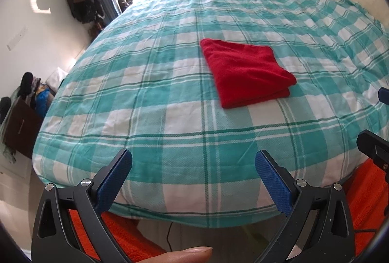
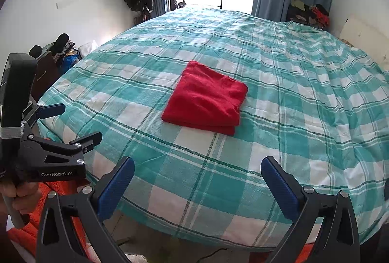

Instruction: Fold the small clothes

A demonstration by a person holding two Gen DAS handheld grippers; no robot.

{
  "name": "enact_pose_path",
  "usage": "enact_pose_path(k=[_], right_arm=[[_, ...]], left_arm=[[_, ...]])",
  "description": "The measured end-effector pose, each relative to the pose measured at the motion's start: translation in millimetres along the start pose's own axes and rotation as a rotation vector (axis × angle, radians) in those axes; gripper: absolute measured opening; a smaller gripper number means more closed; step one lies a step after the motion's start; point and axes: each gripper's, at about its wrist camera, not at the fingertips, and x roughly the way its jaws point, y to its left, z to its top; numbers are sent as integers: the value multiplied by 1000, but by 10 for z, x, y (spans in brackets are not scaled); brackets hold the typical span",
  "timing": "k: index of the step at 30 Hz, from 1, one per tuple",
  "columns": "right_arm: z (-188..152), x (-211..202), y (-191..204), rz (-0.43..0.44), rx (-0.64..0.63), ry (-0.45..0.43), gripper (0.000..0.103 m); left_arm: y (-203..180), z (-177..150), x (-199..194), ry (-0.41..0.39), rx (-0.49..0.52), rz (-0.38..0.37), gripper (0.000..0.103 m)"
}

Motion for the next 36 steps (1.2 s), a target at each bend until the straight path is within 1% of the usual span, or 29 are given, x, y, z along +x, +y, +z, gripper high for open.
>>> enact_pose_path(k=[7,15,26,36], right_arm=[[0,-18,16,-13,-12,15,103],[-32,4,-29,-22,-1,30,103],[-26,-45,-75,-12,18,28,103],[38,-155,-56,5,32,18,103]], left_arm=[[-8,28,-72,-15,16,34,102],[-25,45,-82,-6,20,54,102],[-50,51,-127,0,33,44,102],[-39,89,-232,-7,28,2,102]])
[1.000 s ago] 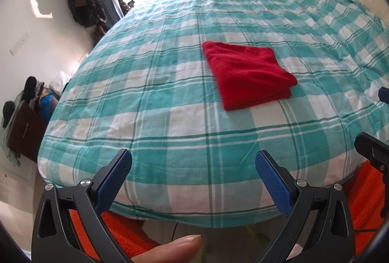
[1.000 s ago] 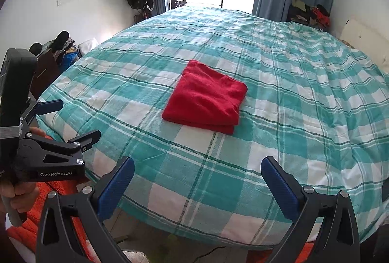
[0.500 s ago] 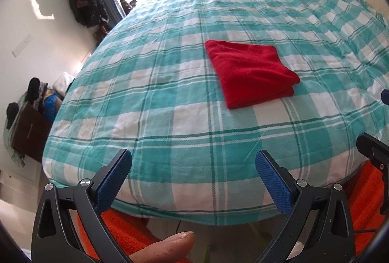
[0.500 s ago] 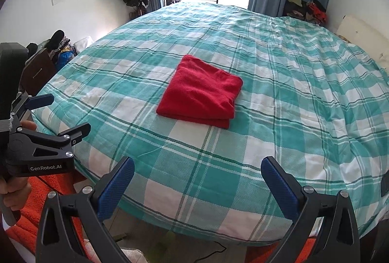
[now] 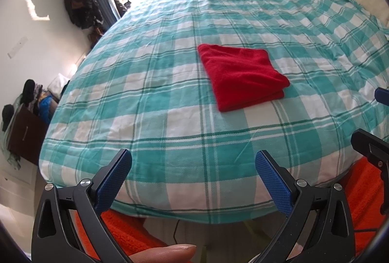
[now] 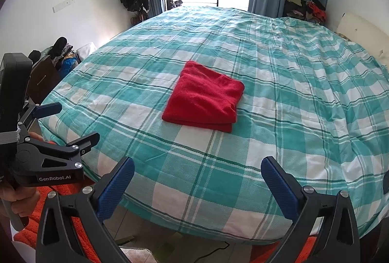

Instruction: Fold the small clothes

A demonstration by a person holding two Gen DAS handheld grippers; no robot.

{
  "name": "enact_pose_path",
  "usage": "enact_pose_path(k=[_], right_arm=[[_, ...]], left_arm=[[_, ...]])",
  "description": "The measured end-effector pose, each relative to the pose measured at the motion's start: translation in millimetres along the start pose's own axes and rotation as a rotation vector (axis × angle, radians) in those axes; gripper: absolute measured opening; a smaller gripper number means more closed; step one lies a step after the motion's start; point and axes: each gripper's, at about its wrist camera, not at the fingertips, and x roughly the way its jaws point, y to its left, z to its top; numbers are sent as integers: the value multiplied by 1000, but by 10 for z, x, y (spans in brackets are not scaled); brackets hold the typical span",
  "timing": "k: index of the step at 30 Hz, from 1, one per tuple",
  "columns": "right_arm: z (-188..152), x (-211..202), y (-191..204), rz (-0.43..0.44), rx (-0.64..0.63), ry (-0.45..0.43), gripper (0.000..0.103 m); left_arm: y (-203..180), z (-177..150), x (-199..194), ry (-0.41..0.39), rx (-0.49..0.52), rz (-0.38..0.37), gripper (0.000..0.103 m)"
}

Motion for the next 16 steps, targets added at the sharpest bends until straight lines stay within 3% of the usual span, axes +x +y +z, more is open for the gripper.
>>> enact_pose_path(k=[16], right_arm=[[13,-25,-54,0,23,-6,103]], left_arm=[[-49,38,-75,-35,11,-2,102]])
